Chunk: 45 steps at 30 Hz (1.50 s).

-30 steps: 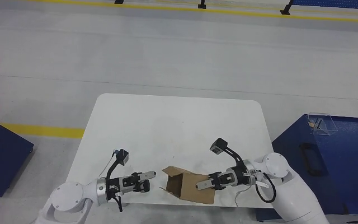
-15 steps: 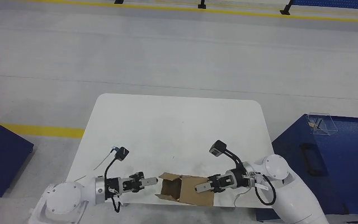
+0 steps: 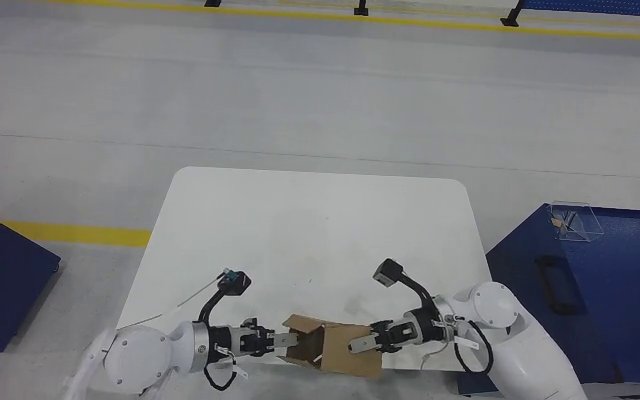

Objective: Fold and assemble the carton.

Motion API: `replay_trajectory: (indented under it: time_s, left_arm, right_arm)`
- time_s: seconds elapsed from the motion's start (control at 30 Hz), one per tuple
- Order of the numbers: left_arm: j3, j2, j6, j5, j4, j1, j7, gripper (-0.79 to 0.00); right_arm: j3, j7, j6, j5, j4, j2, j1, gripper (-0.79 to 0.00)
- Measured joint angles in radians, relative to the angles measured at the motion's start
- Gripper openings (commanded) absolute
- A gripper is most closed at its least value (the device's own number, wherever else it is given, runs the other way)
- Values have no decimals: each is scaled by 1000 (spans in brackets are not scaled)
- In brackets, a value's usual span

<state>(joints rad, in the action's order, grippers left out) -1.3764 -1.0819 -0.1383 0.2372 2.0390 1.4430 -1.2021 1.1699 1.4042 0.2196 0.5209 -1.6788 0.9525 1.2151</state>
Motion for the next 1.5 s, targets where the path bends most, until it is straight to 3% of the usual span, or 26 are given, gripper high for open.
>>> replay_trajectory:
  time_s: [0.57,0.63,0.7,0.8,0.93,1.13,1.17,1.2,1.33,1.5]
  left_arm:
    - [117,4,-57,38,-29,-69,17,-22]
    - [120,5,-56,35,-30,-70,25,-108]
    - [124,6,-54,33,-32,-70,31,-345]
    - [128,8,-51,27,-37,-73,35,-449]
    - [136,10,-49,25,-44,-80,39,-785]
    - [145,12,-55,45,-46,-89,42,-785]
    - [145,12,-55,45,-46,-89,42,-785]
    - [145,12,-55,45,-46,-89,42,-785]
    - [144,13,-60,48,-49,-86,49,-785]
    - [121,10,-175,-42,-63,-97,52,-785]
  right_arm:
    - [-28,-27,24,6,-5,5,-5,-785]
    - [-30,-30,26,10,-4,6,-6,-785]
    - [-32,-33,29,15,-4,7,-8,-785]
    - [-38,-34,26,16,-3,8,-11,-785]
    - [-51,-36,19,11,1,10,-20,-785]
    - [-67,-36,3,-2,7,13,-35,-785]
    - [-68,-35,-2,-6,7,13,-38,-662]
    - [-69,-35,-5,-7,7,13,-39,0]
    - [-74,-20,-24,19,11,14,-45,0]
    - [-54,-34,-7,13,2,11,-45,0]
